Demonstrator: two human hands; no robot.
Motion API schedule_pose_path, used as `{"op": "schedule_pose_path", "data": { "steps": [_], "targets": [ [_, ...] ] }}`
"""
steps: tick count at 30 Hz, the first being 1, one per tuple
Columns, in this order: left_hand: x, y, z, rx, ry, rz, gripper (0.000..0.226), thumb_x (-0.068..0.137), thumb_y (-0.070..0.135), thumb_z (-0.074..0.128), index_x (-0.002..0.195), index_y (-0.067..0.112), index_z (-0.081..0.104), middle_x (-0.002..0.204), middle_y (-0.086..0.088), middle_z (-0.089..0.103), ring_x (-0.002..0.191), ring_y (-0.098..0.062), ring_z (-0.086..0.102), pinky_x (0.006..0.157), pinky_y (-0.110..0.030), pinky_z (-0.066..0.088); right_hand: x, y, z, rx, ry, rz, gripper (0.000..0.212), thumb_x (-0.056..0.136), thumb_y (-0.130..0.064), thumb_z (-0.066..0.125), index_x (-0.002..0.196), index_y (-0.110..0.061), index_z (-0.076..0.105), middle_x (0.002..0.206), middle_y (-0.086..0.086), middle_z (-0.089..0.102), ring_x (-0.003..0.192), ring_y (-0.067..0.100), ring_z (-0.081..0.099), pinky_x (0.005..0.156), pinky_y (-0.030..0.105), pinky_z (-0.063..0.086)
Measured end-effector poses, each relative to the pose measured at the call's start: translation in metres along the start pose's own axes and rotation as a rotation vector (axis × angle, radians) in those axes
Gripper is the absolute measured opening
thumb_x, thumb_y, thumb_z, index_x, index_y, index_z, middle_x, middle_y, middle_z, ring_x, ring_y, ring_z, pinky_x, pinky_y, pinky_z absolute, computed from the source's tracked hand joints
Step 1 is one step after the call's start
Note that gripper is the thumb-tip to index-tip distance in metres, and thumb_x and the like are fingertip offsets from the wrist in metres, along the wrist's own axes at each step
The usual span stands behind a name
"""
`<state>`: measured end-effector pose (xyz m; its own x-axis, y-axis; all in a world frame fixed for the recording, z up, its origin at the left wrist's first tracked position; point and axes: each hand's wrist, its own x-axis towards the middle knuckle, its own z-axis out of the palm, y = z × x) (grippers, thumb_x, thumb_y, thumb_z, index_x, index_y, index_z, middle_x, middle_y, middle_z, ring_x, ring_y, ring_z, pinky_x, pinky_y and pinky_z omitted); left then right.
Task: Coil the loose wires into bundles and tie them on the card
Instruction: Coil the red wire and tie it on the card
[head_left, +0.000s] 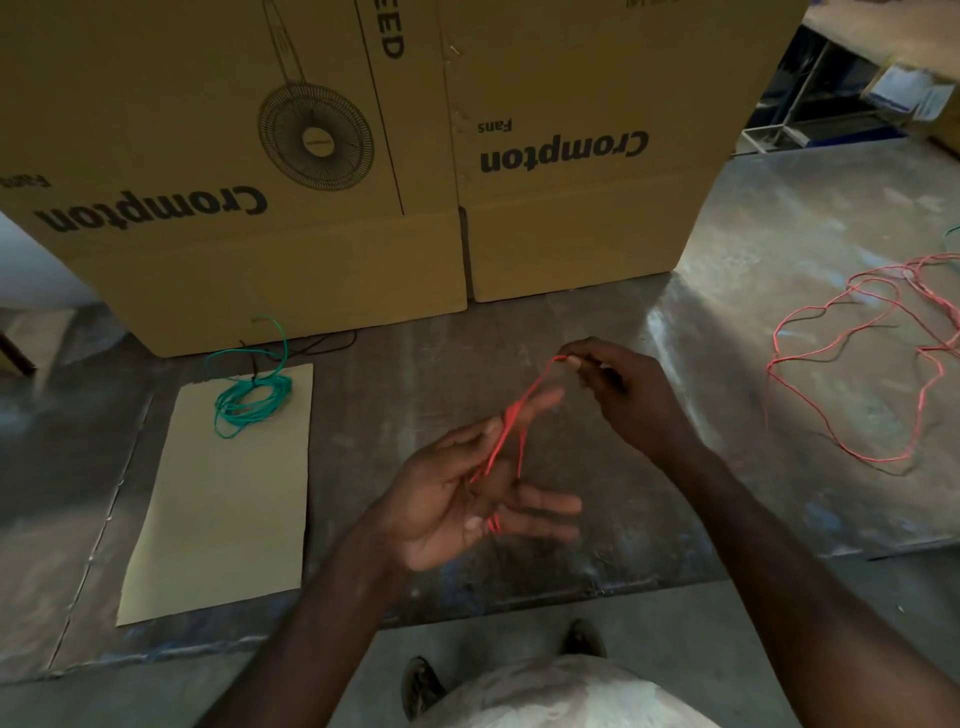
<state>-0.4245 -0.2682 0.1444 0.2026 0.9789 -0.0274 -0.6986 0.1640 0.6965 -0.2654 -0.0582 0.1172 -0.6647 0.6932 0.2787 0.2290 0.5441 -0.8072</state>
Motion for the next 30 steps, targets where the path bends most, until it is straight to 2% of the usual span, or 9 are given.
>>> {"op": "schedule_pose_path", "data": {
  "steps": [5,8,12,15,18,20,23,28,30],
  "targets": [
    [0.023,0.035,0.010,-0.117,0.053,0.315,0.056,0.114,0.037,0.023,0.168,0.021,0.024,0.059,-0.006,0.065,0.127,-0.041,0.067,0.109,-0.090,0.018,-0.016,0.008,0.020,0.106,-0.060,0.062,0.039,0.103,-0.014,0.054,0.125,-0.042,0.070,0.071,0.000,0.067,0.057,0.002,0.054,0.058,0.015,0.040],
    [0.039,0.053,0.005,-0.154,0.230,0.493,0.054,0.116,0.038,0.022,0.168,0.024,0.022,0.070,-0.004,0.076,0.137,-0.039,0.060,0.110,-0.084,0.028,-0.027,0.006,0.038,0.073,-0.232,0.043,0.044,0.104,0.001,0.054,0.138,-0.025,0.066,0.071,-0.004,0.069,0.059,-0.004,0.057,0.064,0.008,0.040],
    [0.060,0.076,-0.007,-0.091,0.445,0.722,0.050,0.117,0.035,0.029,0.166,0.023,0.030,0.075,-0.007,0.072,0.133,-0.046,0.061,0.107,-0.083,0.034,-0.042,0.004,0.056,0.008,-0.403,0.017,0.044,0.108,-0.009,0.054,0.147,-0.028,0.061,0.070,-0.012,0.069,0.067,-0.003,0.059,0.073,0.020,0.047],
    [0.066,0.092,-0.024,0.245,0.704,0.848,0.050,0.118,0.032,0.031,0.166,0.020,0.028,0.074,-0.010,0.073,0.111,-0.040,0.074,0.110,-0.069,0.043,-0.057,-0.007,0.058,0.026,-0.541,0.034,0.037,0.110,-0.020,0.054,0.144,-0.031,0.063,0.068,-0.013,0.066,0.066,-0.001,0.057,0.073,0.027,0.051],
    [0.058,0.096,-0.063,0.899,0.866,0.848,0.048,0.118,0.030,0.033,0.166,0.022,0.032,0.081,-0.014,0.073,0.082,-0.027,0.076,0.104,-0.039,0.056,-0.062,-0.013,0.047,0.028,-0.573,0.071,0.024,0.108,-0.028,0.057,0.126,-0.022,0.073,0.071,-0.016,0.063,0.065,-0.002,0.055,0.070,0.022,0.047],
    [0.046,0.087,-0.093,1.385,0.869,0.627,0.044,0.117,0.034,0.034,0.159,0.030,0.043,0.089,-0.006,0.069,0.082,-0.018,0.072,0.091,-0.027,0.053,-0.058,-0.017,0.035,-0.016,-0.547,0.043,0.016,0.108,-0.026,0.059,0.111,-0.018,0.073,0.075,-0.021,0.062,0.067,-0.005,0.055,0.070,0.018,0.043],
    [0.023,0.049,-0.127,1.723,0.695,0.246,0.035,0.111,0.036,0.040,0.125,0.017,0.065,0.087,0.001,0.065,0.085,-0.024,0.068,0.089,-0.041,0.055,-0.045,-0.018,0.012,-0.096,-0.406,-0.006,0.011,0.106,-0.024,0.062,0.106,-0.022,0.073,0.075,-0.023,0.060,0.066,-0.002,0.055,0.065,0.013,0.039],
    [0.002,-0.018,-0.085,0.833,0.470,-0.171,0.032,0.111,0.017,0.047,0.137,0.008,0.063,0.056,-0.004,0.060,0.047,-0.019,0.060,0.073,-0.032,0.063,-0.020,-0.017,-0.009,-0.138,-0.125,-0.048,0.014,0.106,-0.025,0.062,0.108,-0.021,0.076,0.095,-0.012,0.075,0.085,0.005,0.070,0.078,0.024,0.053],
    [-0.003,-0.028,-0.053,0.399,0.365,-0.173,0.041,0.112,0.014,0.040,0.149,0.006,0.058,0.044,-0.005,0.044,0.056,-0.027,0.065,0.096,-0.061,0.058,-0.013,-0.011,-0.009,-0.117,-0.033,-0.022,0.014,0.105,-0.024,0.064,0.108,-0.020,0.077,0.100,-0.009,0.077,0.090,0.011,0.072,0.084,0.031,0.054]
  ]
}}
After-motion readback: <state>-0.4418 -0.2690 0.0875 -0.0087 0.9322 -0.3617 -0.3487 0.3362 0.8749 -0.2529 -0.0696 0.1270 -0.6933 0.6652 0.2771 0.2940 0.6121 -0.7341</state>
